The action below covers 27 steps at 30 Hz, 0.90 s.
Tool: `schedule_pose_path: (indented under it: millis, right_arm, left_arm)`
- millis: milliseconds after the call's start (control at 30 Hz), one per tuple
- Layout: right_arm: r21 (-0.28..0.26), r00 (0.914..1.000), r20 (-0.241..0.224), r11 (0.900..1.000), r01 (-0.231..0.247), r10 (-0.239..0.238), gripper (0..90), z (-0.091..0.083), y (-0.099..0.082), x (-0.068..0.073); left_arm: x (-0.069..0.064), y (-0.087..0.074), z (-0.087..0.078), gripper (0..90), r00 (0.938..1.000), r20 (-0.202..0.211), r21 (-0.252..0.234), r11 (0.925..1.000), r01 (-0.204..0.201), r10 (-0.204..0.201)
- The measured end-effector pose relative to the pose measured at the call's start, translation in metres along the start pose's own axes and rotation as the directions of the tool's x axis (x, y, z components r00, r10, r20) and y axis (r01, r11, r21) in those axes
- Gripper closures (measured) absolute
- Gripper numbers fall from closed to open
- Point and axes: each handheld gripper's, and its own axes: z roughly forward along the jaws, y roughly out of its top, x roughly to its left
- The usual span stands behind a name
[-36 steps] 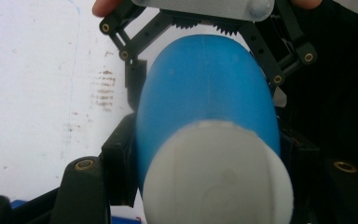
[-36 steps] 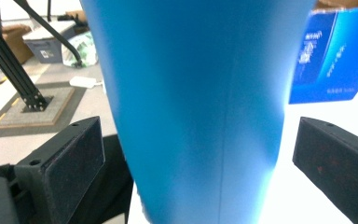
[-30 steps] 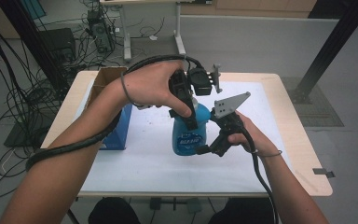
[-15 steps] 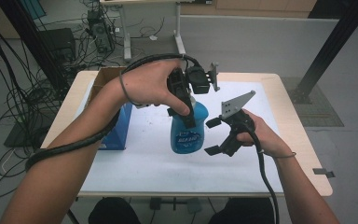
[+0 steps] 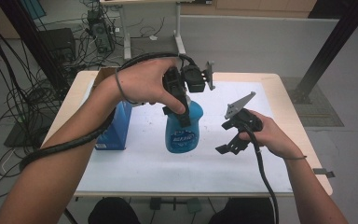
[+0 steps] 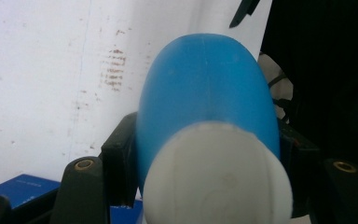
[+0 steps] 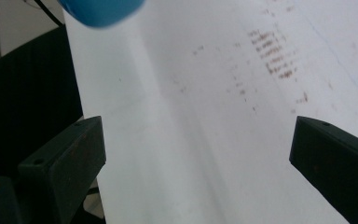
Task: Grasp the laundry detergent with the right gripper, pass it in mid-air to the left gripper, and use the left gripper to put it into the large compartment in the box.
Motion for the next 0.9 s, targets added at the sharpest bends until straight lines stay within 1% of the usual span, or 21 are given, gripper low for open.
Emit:
schedule_pose_path:
  millis: [100, 133, 167, 267, 300, 367, 433, 467, 533, 567, 633, 700, 800, 900]
  right_arm:
    - [0.06, 0.9995, 0.027, 0.998, -0.017, 0.016, 3.5, 0.0, -0.006, -0.004]
    - [0.076, 0.9993, 0.032, 0.9969, -0.022, 0.019, 3.7, 0.0, -0.007, -0.005]
    - [0.099, 0.9981, 0.049, 0.9941, -0.043, 0.038, 3.6, -0.001, -0.01, -0.006]
    - [0.155, 0.9952, 0.08, 0.9856, -0.069, 0.057, 3.8, -0.003, -0.015, -0.01]
    - [0.168, 0.9935, 0.094, 0.9826, -0.079, 0.064, 4.2, -0.004, -0.017, -0.011]
    - [0.199, 0.9886, 0.121, 0.9736, -0.112, 0.089, 4.7, -0.006, -0.021, -0.014]
    - [0.216, 0.9837, 0.14, 0.9662, -0.141, 0.112, 5.2, -0.008, -0.026, -0.016]
    - [0.235, 0.9811, 0.149, 0.9593, -0.157, 0.124, 5.3, -0.01, -0.03, -0.018]
    - [0.245, 0.9779, 0.161, 0.9545, -0.171, 0.134, 5.7, -0.011, -0.033, -0.02]
    - [0.258, 0.976, 0.164, 0.9486, -0.183, 0.143, 5.7, -0.012, -0.037, -0.021]
    - [0.275, 0.9742, 0.167, 0.9417, -0.194, 0.152, 5.7, -0.013, -0.043, -0.024]
    - [0.304, 0.9705, 0.172, 0.928, -0.215, 0.169, 5.6, -0.013, -0.049, -0.027]
    - [0.329, 0.9631, 0.192, 0.9121, -0.244, 0.188, 5.6, -0.012, -0.056, -0.029]
    - [0.348, 0.9599, 0.197, 0.9012, -0.258, 0.199, 5.5, -0.009, -0.061, -0.031]
  left_arm:
    - [0.0, -0.001, -0.002, 37.9, 1.0, 0.0, -0.003, 1.0, 0.008, -0.008]
    - [0.001, -0.001, -0.003, 37.9, 1.0, -0.002, 0.001, 1.0, 0.002, -0.002]
    - [0.001, -0.001, -0.003, 37.9, 1.0, -0.003, 0.0, 1.0, 0.003, -0.003]
    - [0.002, -0.001, -0.004, 37.8, 1.0, -0.002, 0.016, 0.9999, 0.001, -0.001]
    - [0.002, -0.001, -0.004, 37.8, 1.0, -0.001, 0.013, 0.9999, 0.002, -0.002]
    - [0.002, 0.0, -0.004, 37.9, 1.0, -0.003, 0.018, 0.9998, 0.001, -0.001]
    - [0.001, 0.0, -0.004, 37.9, 1.0, -0.007, 0.026, 0.9997, 0.0, 0.001]
    - [0.001, 0.001, -0.004, 37.9, 1.0, -0.008, 0.027, 0.9996, -0.001, 0.001]
    - [0.001, 0.001, -0.004, 37.9, 1.0, -0.008, 0.032, 0.9995, -0.001, 0.001]
    - [0.001, 0.001, -0.004, 37.9, 1.0, -0.009, 0.031, 0.9995, 0.0, 0.0]
    - [-0.001, 0.002, -0.004, 37.9, 0.9999, -0.014, 0.038, 0.9993, -0.005, 0.006]
    - [-0.002, 0.003, -0.004, 37.9, 0.9999, -0.013, 0.041, 0.9991, -0.007, 0.008]
    - [-0.002, 0.004, -0.005, 37.9, 0.9999, -0.013, 0.044, 0.999, -0.008, 0.009]
    - [-0.003, 0.006, -0.007, 37.8, 0.9997, -0.021, 0.031, 0.9995, -0.009, 0.01]
